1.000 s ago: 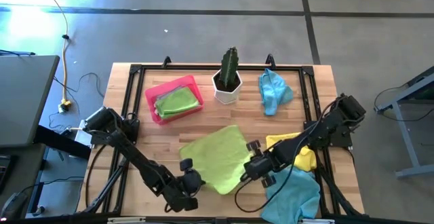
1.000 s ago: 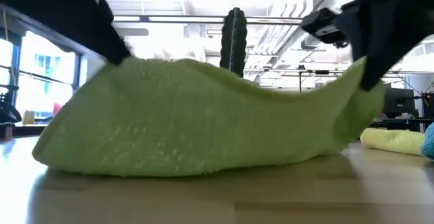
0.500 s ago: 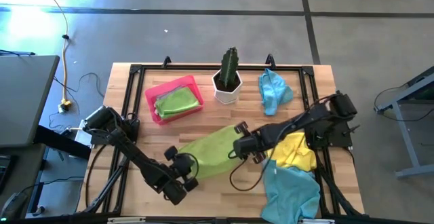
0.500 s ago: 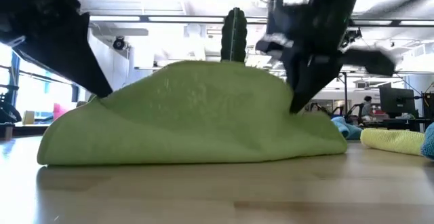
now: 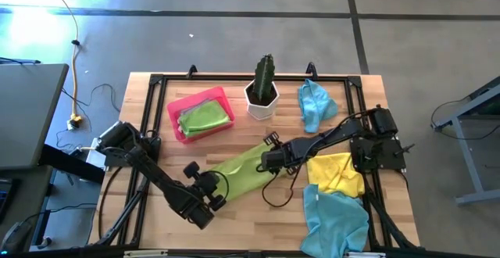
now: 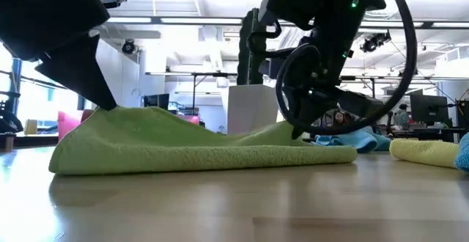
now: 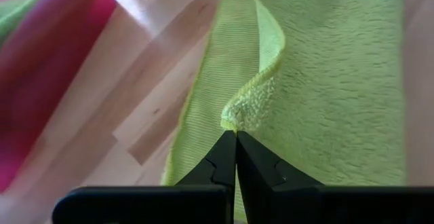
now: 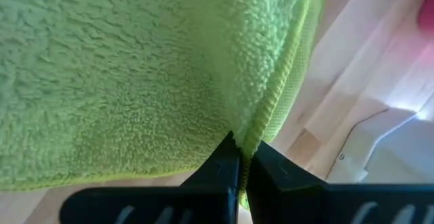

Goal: Fold microfiber towels
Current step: Fold the light green microfiber cloth

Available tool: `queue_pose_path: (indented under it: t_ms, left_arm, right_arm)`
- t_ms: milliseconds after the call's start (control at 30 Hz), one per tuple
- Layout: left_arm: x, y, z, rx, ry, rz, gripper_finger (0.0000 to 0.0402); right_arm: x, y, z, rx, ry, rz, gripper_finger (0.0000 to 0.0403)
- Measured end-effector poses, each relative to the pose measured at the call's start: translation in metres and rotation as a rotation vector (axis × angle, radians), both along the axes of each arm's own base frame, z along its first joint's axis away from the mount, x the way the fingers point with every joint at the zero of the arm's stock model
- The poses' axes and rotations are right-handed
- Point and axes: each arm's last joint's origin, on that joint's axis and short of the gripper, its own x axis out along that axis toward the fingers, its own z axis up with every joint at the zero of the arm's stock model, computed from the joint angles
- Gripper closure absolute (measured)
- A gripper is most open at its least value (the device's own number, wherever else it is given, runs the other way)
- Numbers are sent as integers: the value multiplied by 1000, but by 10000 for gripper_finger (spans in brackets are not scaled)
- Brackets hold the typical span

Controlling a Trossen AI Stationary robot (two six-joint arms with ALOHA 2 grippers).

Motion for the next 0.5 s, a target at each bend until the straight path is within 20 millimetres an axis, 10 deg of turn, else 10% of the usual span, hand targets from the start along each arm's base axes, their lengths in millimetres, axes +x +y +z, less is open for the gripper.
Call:
queue_pose_path:
  t_ms: [500]
  left_arm:
    - [-8, 13, 1, 33, 97, 81, 401]
  right_arm:
    - [13, -27, 3, -9, -60, 15, 400]
